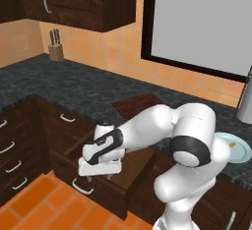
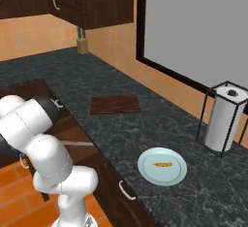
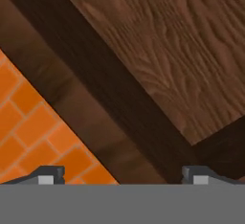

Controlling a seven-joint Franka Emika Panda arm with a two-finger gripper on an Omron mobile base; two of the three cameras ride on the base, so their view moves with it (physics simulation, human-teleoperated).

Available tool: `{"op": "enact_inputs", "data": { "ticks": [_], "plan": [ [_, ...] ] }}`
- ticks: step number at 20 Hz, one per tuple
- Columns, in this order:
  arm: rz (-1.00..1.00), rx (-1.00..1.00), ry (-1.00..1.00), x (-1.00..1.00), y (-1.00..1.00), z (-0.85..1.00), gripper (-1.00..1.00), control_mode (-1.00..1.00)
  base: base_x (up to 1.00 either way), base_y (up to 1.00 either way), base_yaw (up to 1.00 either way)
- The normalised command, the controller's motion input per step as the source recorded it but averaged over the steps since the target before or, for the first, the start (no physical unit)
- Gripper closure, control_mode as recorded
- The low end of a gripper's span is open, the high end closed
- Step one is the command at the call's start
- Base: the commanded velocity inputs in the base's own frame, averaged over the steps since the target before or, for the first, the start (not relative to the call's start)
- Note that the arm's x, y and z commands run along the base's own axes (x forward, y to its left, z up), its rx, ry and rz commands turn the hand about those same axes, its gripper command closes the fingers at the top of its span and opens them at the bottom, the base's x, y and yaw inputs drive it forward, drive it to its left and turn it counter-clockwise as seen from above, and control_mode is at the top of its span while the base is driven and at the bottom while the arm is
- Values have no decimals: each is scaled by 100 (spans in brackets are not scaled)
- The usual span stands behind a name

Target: Pick up the knife from the drawer and place it on the cutting board. Then place the meat from the plate to the cutting board.

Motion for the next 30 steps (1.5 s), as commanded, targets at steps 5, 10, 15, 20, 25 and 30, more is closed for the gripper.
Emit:
{"op": "enact_inputs", "data": {
  "ticks": [5, 10, 15, 20, 25, 30],
  "plan": [
    [1, -1, -8, -90, 68, 53, -100, -100, 0, 0, 0],
    [0, -4, -2, -10, 19, 100, -100, -100, 0, 0, 0],
    [-6, -3, 0, 80, -30, 91, -100, -100, 0, 0, 0],
    [-37, -14, 5, 100, -10, 12, -100, -100, 0, 0, 0],
    [-44, -17, 1, 91, 0, -62, -100, -100, 0, 0, 0],
    [-42, -7, 0, 52, -12, -61, -100, -100, 0, 0, 0]
  ]
}}
